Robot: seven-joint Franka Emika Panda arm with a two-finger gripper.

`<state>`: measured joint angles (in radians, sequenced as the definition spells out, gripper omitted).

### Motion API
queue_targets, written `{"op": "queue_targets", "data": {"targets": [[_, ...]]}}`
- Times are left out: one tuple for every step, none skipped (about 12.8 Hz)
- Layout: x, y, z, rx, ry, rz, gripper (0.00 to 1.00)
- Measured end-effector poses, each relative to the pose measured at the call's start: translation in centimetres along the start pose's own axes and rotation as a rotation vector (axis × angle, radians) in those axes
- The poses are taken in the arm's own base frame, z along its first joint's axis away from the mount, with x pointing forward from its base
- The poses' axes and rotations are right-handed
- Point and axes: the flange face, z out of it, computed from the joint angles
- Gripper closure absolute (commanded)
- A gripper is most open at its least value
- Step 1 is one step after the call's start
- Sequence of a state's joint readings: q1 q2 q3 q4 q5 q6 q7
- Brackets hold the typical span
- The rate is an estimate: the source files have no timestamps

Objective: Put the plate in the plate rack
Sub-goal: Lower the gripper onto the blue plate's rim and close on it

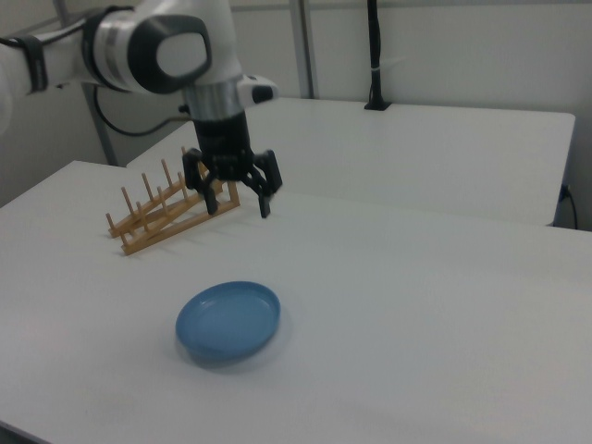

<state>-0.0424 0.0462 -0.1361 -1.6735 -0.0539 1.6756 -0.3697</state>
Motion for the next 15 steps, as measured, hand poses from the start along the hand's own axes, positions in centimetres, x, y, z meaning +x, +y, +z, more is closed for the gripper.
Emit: {"op": "queue_targets", "data": {"targets": [[0.1, 0.6, 1.2, 0.001, -0.006, 0.008, 0.03], [0.2, 1.2, 3.1, -0.002, 0.002, 0.016, 0.02], [0.4, 1.3, 4.4, -0.005, 0.011, 0.018, 0.02], [0.6, 1.2, 5.6, -0.010, 0.024, 0.029, 0.00], [0.7, 1.1, 7.0, -0.014, 0.038, 0.052, 0.00], [0.8, 1.0, 8.3, -0.018, 0.053, 0.077, 0.00], [0.9, 0.9, 9.5, -0.023, 0.072, 0.101, 0.00], [1.1, 0.7, 10.7, -0.028, 0.092, 0.122, 0.00], [1.1, 0.6, 11.8, -0.030, 0.102, 0.139, 0.00], [1.2, 0.4, 12.8, -0.029, 0.101, 0.156, 0.01], [1.4, 0.3, 13.8, -0.028, 0.095, 0.172, 0.01], [1.8, 0.1, 15.0, -0.026, 0.087, 0.191, 0.01], [2.2, 0.1, 16.1, -0.027, 0.086, 0.212, 0.01], [2.6, 0.1, 17.1, -0.028, 0.086, 0.226, 0.01], [2.9, 0.1, 17.8, -0.029, 0.087, 0.230, 0.01]]}}
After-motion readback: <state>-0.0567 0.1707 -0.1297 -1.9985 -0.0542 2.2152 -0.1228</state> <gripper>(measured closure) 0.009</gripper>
